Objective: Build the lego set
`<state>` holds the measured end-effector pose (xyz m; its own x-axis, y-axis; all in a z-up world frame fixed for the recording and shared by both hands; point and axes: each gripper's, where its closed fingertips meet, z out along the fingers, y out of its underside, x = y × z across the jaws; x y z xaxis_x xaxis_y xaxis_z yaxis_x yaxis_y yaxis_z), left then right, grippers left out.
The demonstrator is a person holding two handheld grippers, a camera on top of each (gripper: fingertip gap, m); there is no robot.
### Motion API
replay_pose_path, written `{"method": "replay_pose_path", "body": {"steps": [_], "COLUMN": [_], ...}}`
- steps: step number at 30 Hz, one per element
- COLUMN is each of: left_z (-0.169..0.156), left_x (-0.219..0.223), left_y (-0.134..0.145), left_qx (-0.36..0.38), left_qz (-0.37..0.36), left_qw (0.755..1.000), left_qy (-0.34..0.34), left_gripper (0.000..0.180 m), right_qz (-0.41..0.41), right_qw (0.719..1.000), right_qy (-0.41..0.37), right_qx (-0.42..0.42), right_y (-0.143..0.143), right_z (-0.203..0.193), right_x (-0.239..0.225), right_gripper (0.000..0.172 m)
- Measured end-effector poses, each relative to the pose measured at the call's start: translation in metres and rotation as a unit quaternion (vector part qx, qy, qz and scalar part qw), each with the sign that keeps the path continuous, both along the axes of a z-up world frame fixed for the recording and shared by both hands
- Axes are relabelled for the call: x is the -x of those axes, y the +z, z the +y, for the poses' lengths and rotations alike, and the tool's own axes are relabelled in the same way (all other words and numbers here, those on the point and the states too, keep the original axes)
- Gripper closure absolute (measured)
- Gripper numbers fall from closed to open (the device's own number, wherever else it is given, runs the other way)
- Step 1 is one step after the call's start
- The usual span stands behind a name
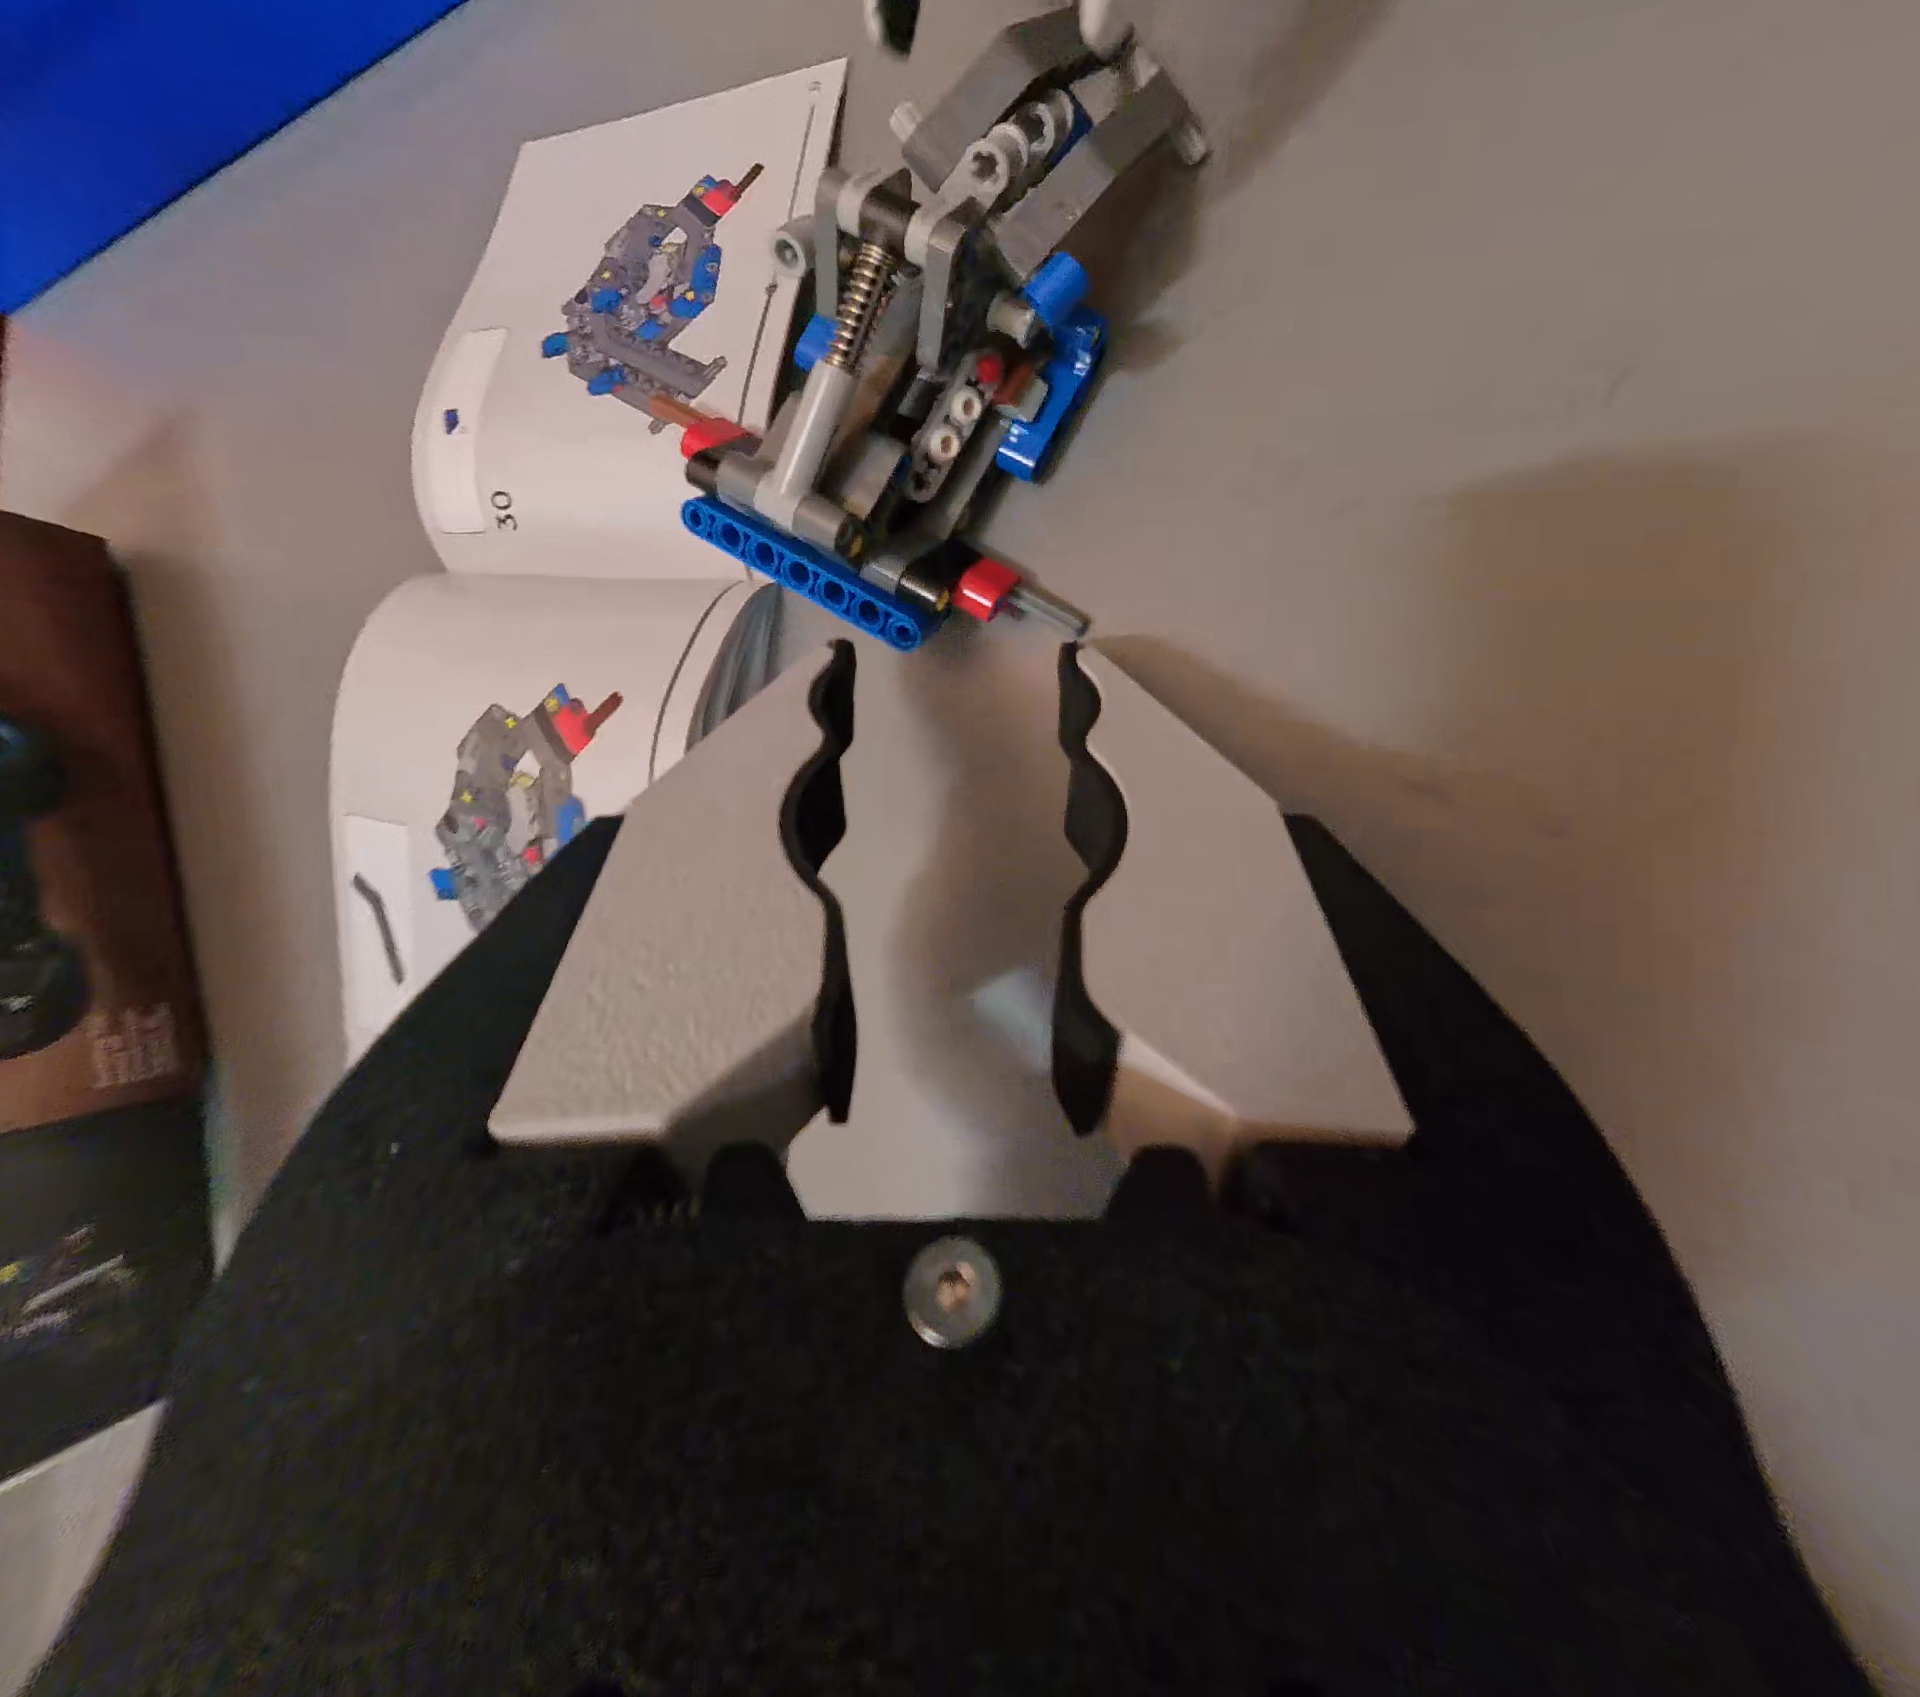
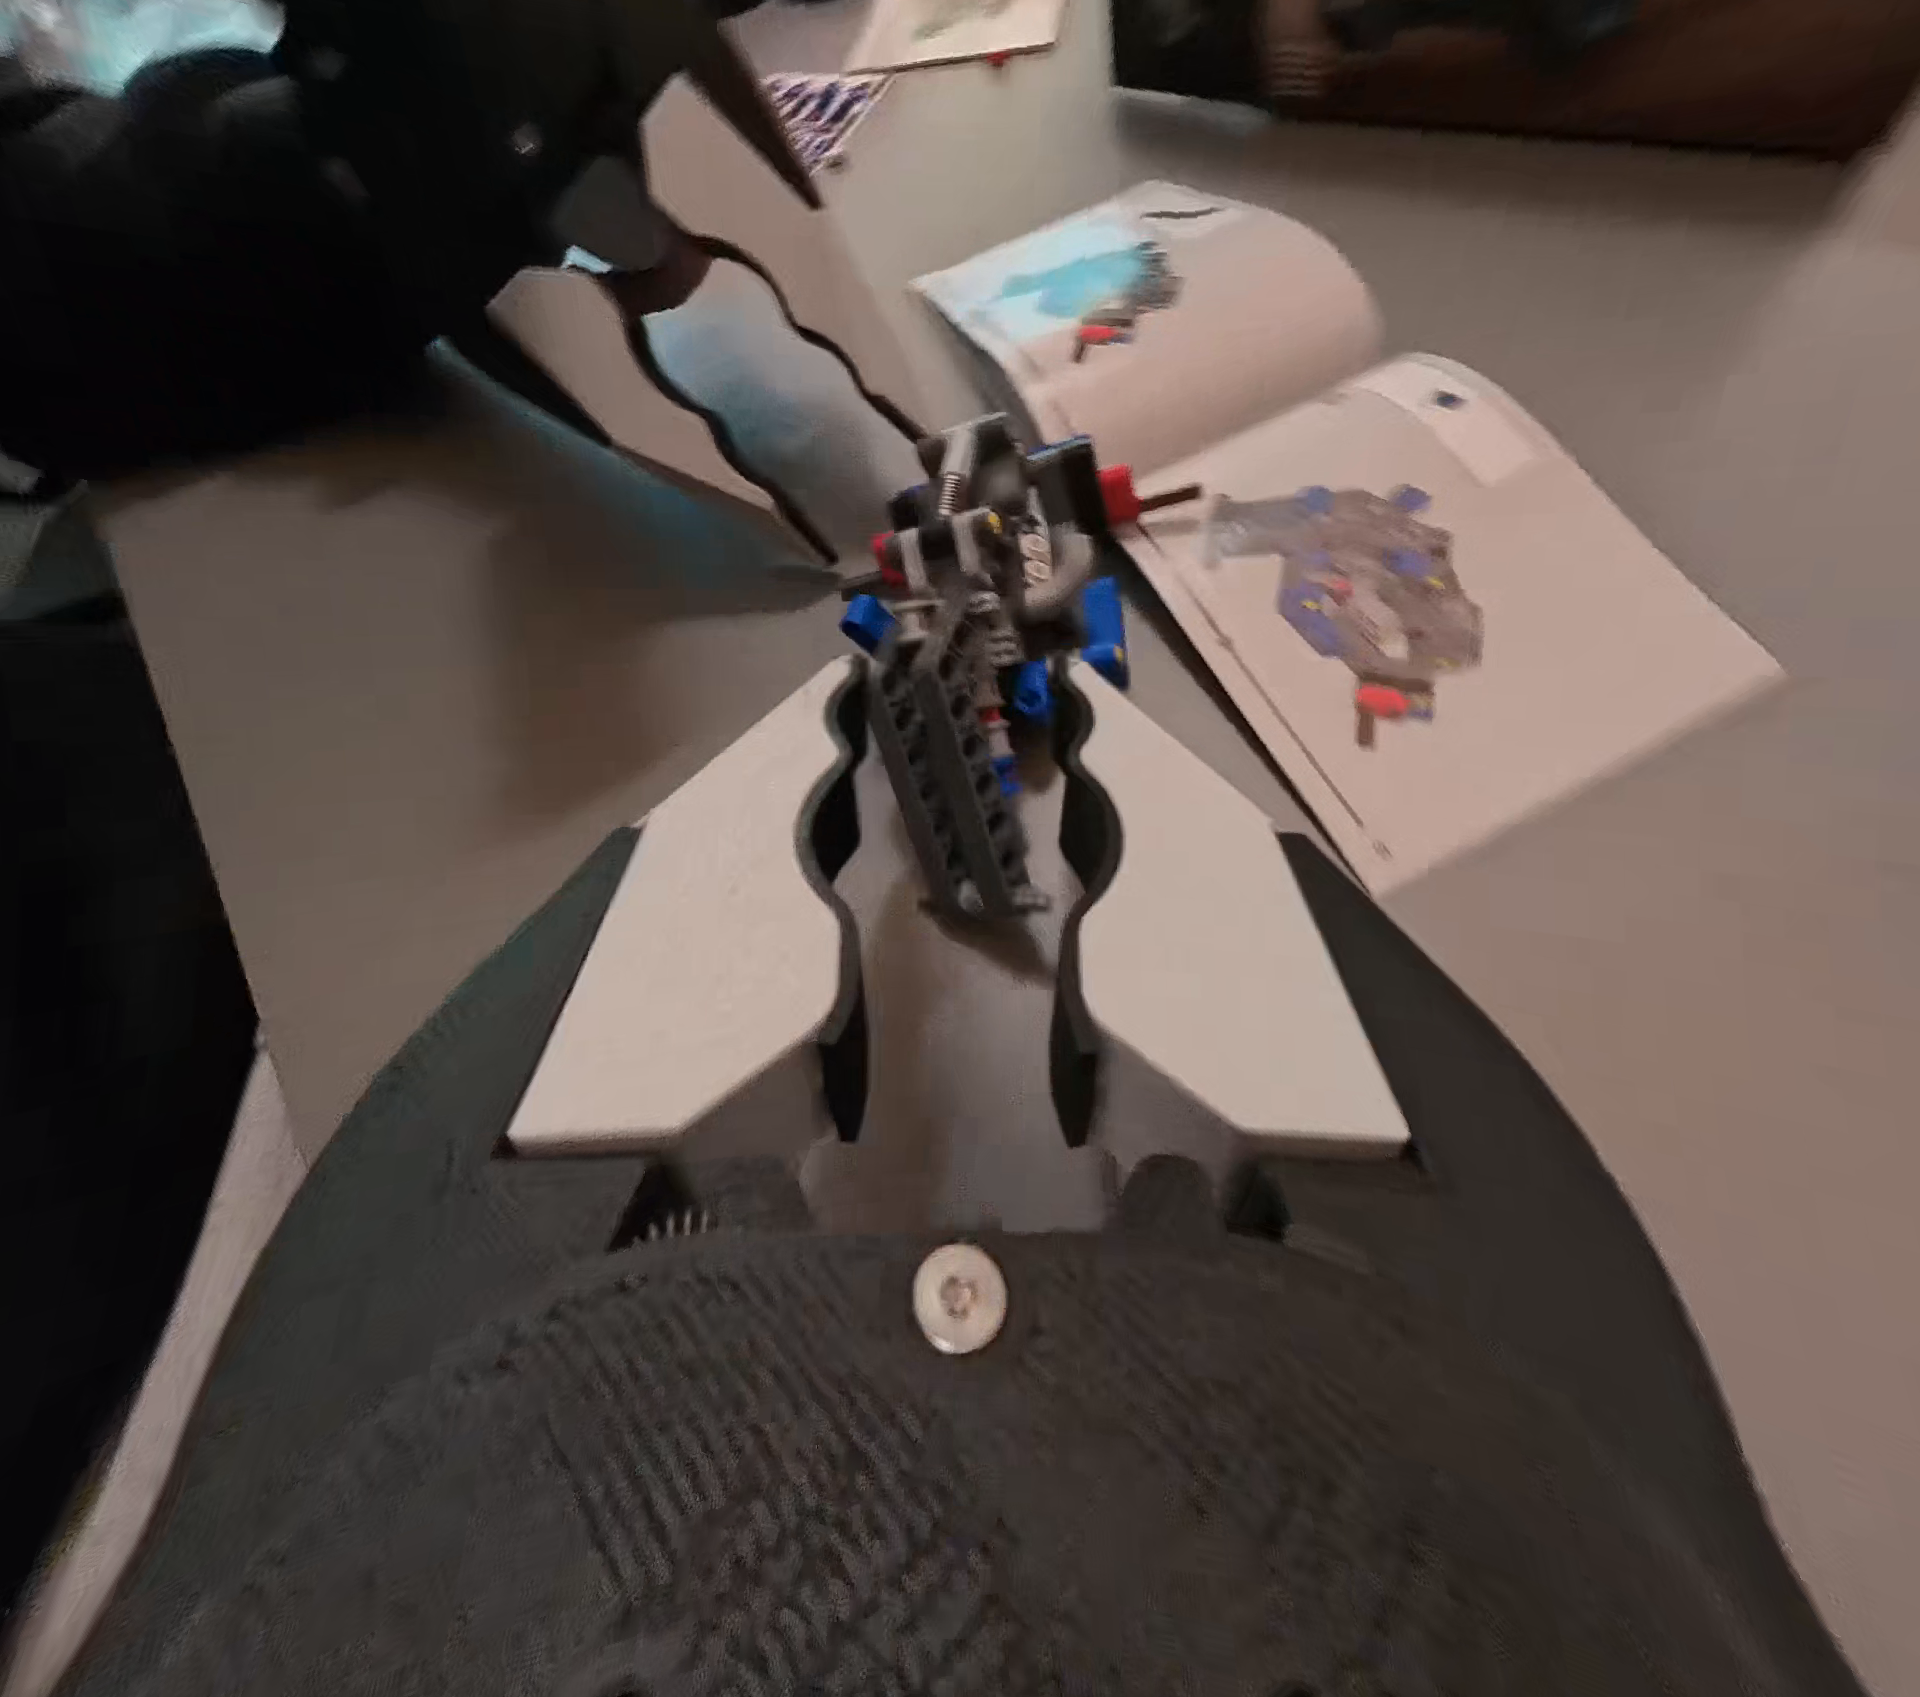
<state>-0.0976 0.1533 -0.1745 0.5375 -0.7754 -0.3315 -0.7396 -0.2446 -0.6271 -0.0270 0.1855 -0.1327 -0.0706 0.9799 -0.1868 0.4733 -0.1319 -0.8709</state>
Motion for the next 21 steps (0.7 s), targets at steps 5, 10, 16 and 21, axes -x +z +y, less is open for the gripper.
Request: {"method": "replay_pose_path", "body": {"steps": [5,10,16,21], "left_z": [0.009,0.022,0.032,0.033], "left_x": [-0.001,-0.001,-0.014,-0.014], "left_y": [0.004,0.018,0.025,0.019], "left_qx": [0.007,-0.028,-0.062,-0.066], "left_qz": [-0.041,-0.043,-0.009,0.011], "left_qw": [0.999,0.999,0.996,0.991], "left_qy": [0.000,-0.008,-0.066,-0.116], "left_gripper": [0.149,0.137,0.133,0.137], "right_qz": [-0.047,-0.103,-0.116,-0.107], "right_qw": [0.989,0.960,0.963,0.977], "right_qy": [0.065,0.063,0.071,0.055], "right_qx": [-0.123,-0.252,-0.234,-0.174], "right_y": [-0.012,-0.021,-0.025,-0.019], "right_z": [-0.015,-0.002,-0.006,-0.024], "right_x": [0.011,0.010,0.012,0.011], "right_gripper": [0.116,0.119,0.132,0.133]}}
